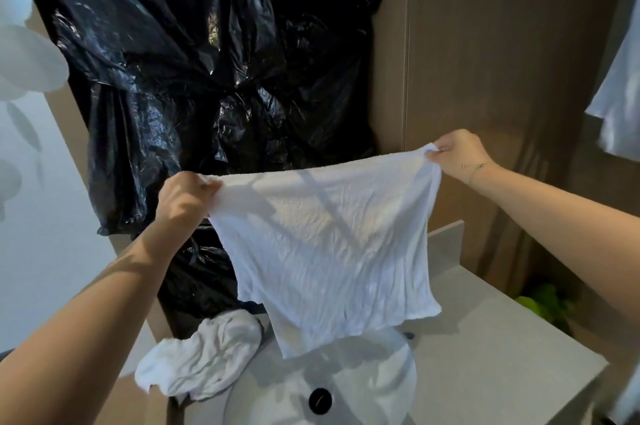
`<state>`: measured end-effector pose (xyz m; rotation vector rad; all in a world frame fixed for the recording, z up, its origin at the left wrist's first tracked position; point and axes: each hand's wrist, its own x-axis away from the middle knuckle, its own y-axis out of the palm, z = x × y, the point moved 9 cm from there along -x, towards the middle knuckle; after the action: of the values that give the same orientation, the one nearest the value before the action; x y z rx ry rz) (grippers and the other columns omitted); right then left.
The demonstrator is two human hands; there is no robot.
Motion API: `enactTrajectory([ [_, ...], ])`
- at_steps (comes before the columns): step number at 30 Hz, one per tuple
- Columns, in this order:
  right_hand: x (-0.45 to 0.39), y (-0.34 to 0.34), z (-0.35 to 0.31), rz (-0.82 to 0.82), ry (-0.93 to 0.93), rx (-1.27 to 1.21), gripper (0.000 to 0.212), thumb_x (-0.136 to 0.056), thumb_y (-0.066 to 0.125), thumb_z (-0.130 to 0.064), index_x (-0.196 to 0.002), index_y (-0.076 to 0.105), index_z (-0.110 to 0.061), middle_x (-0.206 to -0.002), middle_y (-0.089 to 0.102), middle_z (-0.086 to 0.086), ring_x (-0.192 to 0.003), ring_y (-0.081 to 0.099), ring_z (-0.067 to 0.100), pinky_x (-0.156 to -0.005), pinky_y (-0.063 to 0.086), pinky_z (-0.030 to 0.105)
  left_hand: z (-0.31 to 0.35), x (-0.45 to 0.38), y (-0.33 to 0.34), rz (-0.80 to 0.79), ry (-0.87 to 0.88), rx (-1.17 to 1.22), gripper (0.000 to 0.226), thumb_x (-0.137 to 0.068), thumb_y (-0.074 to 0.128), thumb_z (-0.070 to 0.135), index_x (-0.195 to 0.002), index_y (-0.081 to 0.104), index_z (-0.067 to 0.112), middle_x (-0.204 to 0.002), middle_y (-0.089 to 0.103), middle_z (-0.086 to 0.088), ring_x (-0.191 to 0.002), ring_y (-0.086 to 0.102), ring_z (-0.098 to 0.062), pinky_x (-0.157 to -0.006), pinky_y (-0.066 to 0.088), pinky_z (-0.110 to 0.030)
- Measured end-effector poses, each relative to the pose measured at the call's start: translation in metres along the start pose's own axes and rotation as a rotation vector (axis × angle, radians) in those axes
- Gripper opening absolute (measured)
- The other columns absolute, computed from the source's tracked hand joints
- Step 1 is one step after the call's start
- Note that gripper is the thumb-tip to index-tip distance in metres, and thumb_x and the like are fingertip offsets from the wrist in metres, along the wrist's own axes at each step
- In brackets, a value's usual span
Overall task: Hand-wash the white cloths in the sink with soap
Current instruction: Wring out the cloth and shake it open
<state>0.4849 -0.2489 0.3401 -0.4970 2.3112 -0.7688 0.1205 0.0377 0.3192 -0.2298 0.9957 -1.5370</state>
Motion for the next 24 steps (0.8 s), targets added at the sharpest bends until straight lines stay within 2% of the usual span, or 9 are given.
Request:
enactTrajectory([
  [3, 0.003, 0.007, 0.022, -0.071, 0.254, -0.197, 0.030, -0.093, 0.062, -0.015, -0.117, 0.061, 0.003, -0.111, 0.063, 0.017, -0.098, 0.063, 0.032, -0.084, 0.052, 0.036, -0.026, -0.001, 0.015, -0.194, -0.337, 0.533, 0.043, -0.090, 0.068, 0.036, -0.065, 0.055, 0.004, -0.042, 0.055, 0.001, -0.062, 0.058, -0.027, -0.068, 0.055, -0.033],
  [5, 0.016, 0.023, 0.035, -0.248, 0.458, -0.414, 0.032, -0.095, 0.060, -0.019, -0.121, 0.054, -0.003, -0.119, 0.057, 0.014, -0.109, 0.058, 0.032, -0.095, 0.049, 0.042, -0.023, 0.016, 0.039, -0.505, -0.553, 0.988, 0.027, -0.085, 0.071, 0.033, -0.075, 0.061, 0.010, -0.066, 0.056, 0.003, -0.071, 0.052, -0.015, -0.069, 0.052, -0.032],
  [7, 0.030, 0.041, 0.045, -0.430, 0.605, -0.598, 0.029, -0.098, 0.054, -0.024, -0.123, 0.048, -0.009, -0.127, 0.052, 0.014, -0.121, 0.050, 0.036, -0.107, 0.038, 0.050, -0.006, 0.032, 0.038, -0.719, -0.511, 1.098, 0.025, -0.073, 0.076, 0.030, -0.089, 0.066, 0.013, -0.082, 0.061, 0.001, -0.087, 0.055, -0.017, -0.079, 0.048, -0.040],
  [9, 0.035, 0.051, 0.049, -0.522, 0.641, -0.709, 0.032, -0.099, 0.049, -0.029, -0.126, 0.045, -0.013, -0.134, 0.049, 0.011, -0.127, 0.045, 0.035, -0.111, 0.032, 0.050, 0.010, 0.043, 0.038, -0.841, -0.356, 1.037, 0.056, -0.058, 0.089, 0.019, -0.106, 0.062, 0.008, -0.090, 0.065, -0.004, -0.088, 0.064, -0.019, -0.078, 0.054, -0.043],
  [13, 0.030, 0.047, 0.037, -0.537, 0.557, -0.808, 0.039, -0.094, 0.058, -0.021, -0.131, 0.050, -0.013, -0.132, 0.053, 0.007, -0.113, 0.055, 0.024, -0.093, 0.049, 0.034, 0.008, 0.030, 0.027, -0.462, -0.276, 0.948, 0.007, -0.092, 0.055, -0.005, -0.099, 0.058, -0.004, -0.114, 0.063, -0.018, -0.073, 0.067, -0.010, -0.081, 0.053, -0.023],
  [15, 0.022, 0.036, 0.043, -0.385, 0.519, -0.801, 0.039, -0.090, 0.065, -0.014, -0.127, 0.056, -0.012, -0.130, 0.054, 0.006, -0.112, 0.056, 0.023, -0.093, 0.049, 0.034, -0.001, 0.017, 0.030, -0.396, -0.305, 1.000, 0.011, -0.092, 0.057, -0.004, -0.103, 0.061, -0.005, -0.122, 0.063, -0.015, -0.088, 0.065, -0.016, -0.091, 0.050, -0.030],
  [17, 0.013, 0.017, 0.050, -0.163, 0.414, -0.665, 0.036, -0.087, 0.069, -0.017, -0.122, 0.060, -0.010, -0.128, 0.056, 0.005, -0.116, 0.055, 0.025, -0.098, 0.048, 0.036, -0.009, 0.005, 0.026, -0.285, -0.300, 1.022, 0.024, -0.090, 0.063, -0.002, -0.113, 0.062, -0.005, -0.116, 0.065, -0.013, -0.098, 0.065, -0.020, -0.080, 0.055, -0.026],
  [21, 0.010, -0.020, 0.027, 0.149, 0.055, -0.222, 0.030, -0.096, 0.058, -0.028, -0.103, 0.067, 0.000, -0.106, 0.067, 0.018, -0.098, 0.062, 0.035, -0.088, 0.053, 0.043, 0.005, 0.003, 0.016, -0.180, -0.168, 1.033, 0.009, -0.087, 0.065, -0.003, -0.088, 0.063, 0.006, -0.076, 0.072, -0.001, -0.078, 0.067, -0.014, -0.069, 0.057, -0.020],
  [24, 0.009, -0.035, 0.022, 0.197, 0.068, -0.253, 0.032, -0.101, 0.047, -0.032, -0.110, 0.063, -0.006, -0.104, 0.064, 0.011, -0.096, 0.059, 0.028, -0.087, 0.049, 0.035, 0.027, -0.005, 0.016, -0.193, -0.130, 1.096, 0.017, -0.092, 0.061, 0.002, -0.109, 0.065, 0.000, -0.094, 0.071, -0.004, -0.093, 0.066, -0.016, -0.086, 0.054, -0.027],
])
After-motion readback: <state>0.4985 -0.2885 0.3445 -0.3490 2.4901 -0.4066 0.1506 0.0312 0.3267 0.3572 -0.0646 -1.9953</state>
